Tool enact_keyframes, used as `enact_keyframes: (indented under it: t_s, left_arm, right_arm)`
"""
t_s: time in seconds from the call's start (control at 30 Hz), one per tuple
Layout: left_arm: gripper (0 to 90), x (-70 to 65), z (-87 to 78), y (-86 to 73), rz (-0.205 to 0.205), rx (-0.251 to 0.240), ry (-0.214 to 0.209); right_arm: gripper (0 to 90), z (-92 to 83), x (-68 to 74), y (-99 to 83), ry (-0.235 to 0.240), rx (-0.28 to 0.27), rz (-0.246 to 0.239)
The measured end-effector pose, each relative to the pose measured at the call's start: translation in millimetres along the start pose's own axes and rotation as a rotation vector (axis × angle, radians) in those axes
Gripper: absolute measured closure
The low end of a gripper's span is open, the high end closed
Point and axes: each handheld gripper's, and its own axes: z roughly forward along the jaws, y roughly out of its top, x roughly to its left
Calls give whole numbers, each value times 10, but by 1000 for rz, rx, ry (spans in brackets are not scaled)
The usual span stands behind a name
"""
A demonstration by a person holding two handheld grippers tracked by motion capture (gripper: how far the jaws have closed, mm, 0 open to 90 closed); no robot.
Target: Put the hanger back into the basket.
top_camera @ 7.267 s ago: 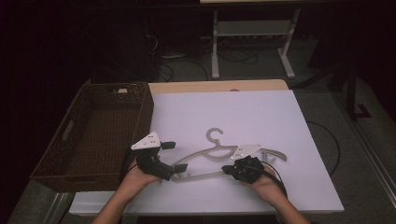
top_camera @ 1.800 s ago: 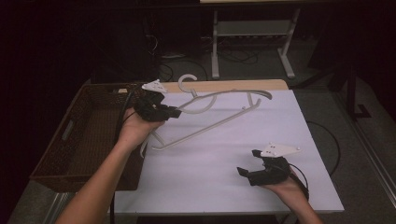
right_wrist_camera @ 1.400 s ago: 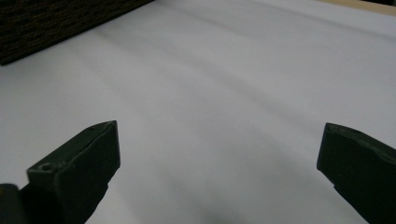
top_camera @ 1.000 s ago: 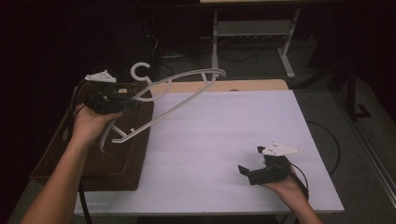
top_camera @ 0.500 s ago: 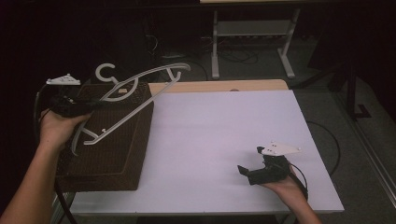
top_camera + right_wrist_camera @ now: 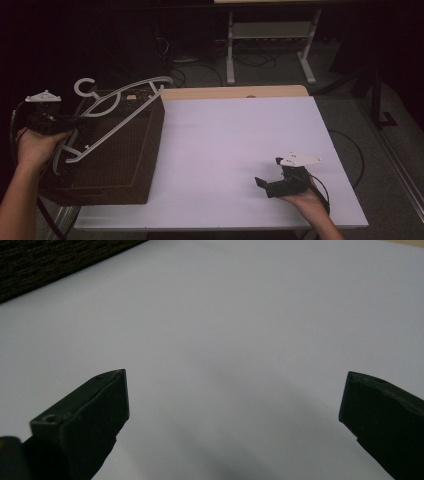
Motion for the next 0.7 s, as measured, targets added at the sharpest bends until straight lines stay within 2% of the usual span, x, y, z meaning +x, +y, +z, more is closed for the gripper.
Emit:
enact_keyframes:
  t_s: [0.1,0.2,0.37,0.7]
  left_arm:
    - [815,99,-30,-95,-10,23,26]
    - [815,164,-58,-177,-23,31,31]
    - [815,218,-88,-244,-22,59,65]
    - [814,262,-54,-332,-30,107,75]
  right_arm:
    - [0,2,3,0,-1,4,7]
    - [0,5,0,-5,-3,7,4]
    - [0,15,2,-6,-1,13,10]
    - [0,14,-1,-8,-2,15,8]
